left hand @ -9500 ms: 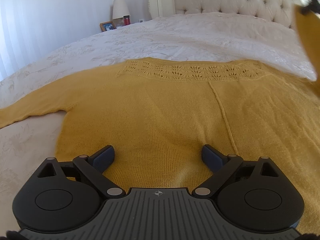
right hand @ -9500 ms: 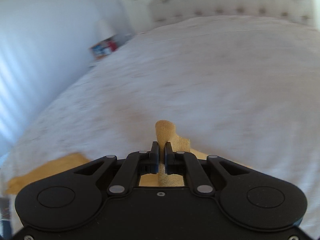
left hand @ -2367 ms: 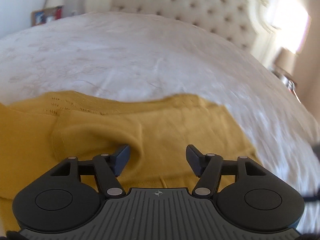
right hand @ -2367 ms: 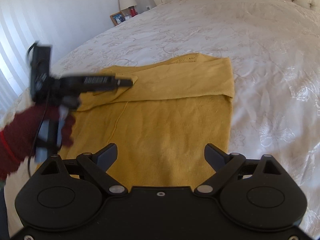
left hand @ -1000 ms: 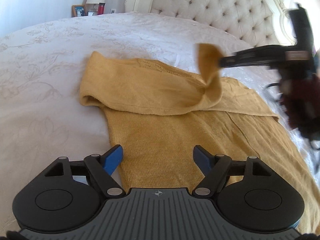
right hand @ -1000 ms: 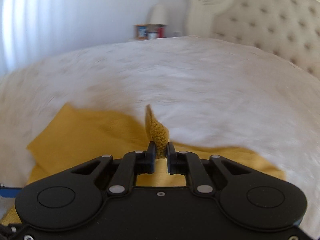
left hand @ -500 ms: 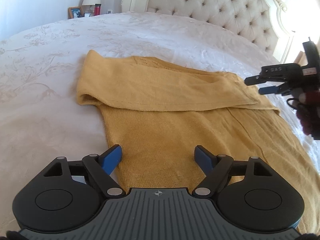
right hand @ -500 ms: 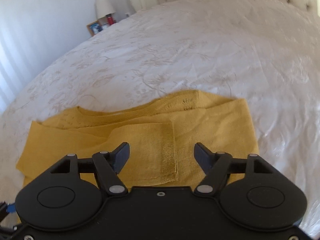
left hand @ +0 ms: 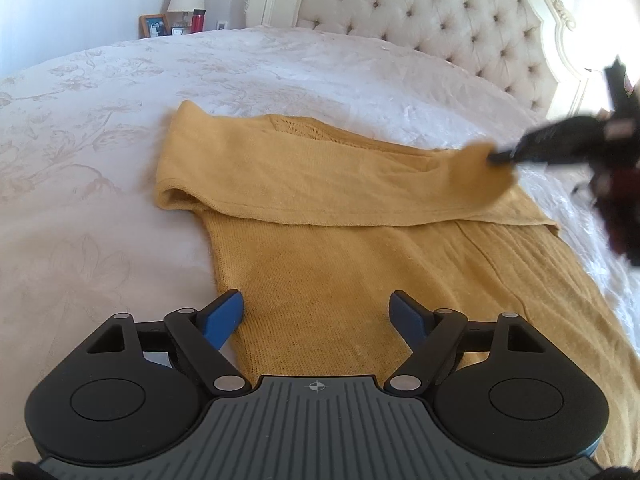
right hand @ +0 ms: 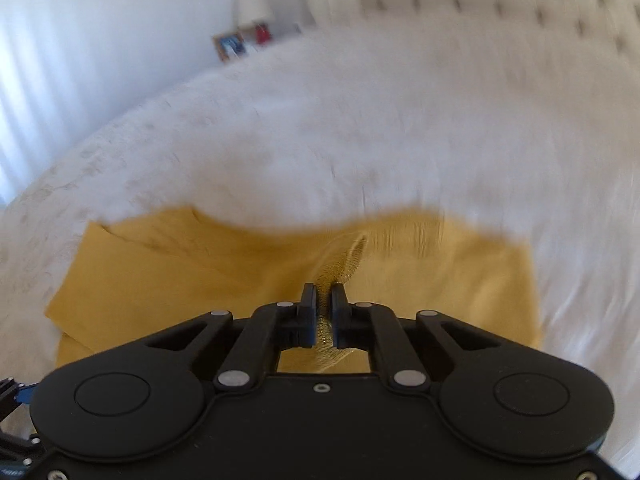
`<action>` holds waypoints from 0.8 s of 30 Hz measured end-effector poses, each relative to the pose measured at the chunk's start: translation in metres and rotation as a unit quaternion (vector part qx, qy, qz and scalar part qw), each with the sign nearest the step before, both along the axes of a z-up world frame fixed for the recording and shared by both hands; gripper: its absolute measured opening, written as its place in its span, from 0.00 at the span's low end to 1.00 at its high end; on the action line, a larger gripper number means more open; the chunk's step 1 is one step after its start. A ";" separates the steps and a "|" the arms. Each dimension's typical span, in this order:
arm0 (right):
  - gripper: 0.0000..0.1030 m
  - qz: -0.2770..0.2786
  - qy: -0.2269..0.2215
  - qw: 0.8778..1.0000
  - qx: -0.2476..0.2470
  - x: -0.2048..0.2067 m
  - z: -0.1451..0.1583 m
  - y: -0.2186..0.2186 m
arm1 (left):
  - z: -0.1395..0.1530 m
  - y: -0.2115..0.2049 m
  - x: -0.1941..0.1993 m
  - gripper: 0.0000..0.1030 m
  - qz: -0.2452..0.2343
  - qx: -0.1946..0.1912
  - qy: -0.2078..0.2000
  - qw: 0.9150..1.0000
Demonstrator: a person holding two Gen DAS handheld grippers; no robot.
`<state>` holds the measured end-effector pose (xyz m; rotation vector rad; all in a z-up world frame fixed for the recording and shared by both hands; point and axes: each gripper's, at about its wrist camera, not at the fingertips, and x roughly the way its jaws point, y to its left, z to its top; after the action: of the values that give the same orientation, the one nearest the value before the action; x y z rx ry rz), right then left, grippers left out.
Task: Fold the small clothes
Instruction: 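Fold the held side edge inward with the right gripper and open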
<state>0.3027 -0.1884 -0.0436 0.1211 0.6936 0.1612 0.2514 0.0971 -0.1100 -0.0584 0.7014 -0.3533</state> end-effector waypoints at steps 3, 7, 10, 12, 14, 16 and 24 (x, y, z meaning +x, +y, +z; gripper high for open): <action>0.12 -0.017 -0.023 0.999 -0.029 0.000 0.024 -0.020 | -0.001 -0.002 -0.001 0.77 -0.001 0.008 -0.001 1.000; 0.12 -0.061 0.004 0.997 -0.045 0.015 0.012 -0.050 | -0.002 -0.008 -0.003 0.78 -0.002 0.025 -0.006 1.000; 0.12 -0.074 0.026 0.996 -0.039 0.022 -0.004 -0.059 | -0.003 -0.008 -0.004 0.78 -0.003 0.028 -0.007 1.000; 0.12 -0.073 0.030 0.996 -0.043 0.021 -0.009 -0.059 | -0.003 -0.006 -0.003 0.78 -0.003 0.023 -0.005 1.000; 0.12 -0.074 0.031 0.996 -0.048 0.021 -0.012 -0.060 | -0.003 -0.005 -0.002 0.78 -0.003 0.021 -0.003 1.000; 0.12 -0.088 0.036 0.994 -0.057 0.020 -0.017 -0.063 | -0.003 -0.006 -0.001 0.78 -0.004 0.022 -0.003 1.000; 0.24 -0.135 0.060 0.988 -0.041 0.013 -0.044 -0.081 | -0.004 -0.006 -0.002 0.81 -0.007 0.021 -0.004 1.000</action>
<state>0.3158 -0.2696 -0.0872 0.1444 0.7946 -0.1358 0.2497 0.0907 -0.1136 -0.0126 0.7004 -0.3515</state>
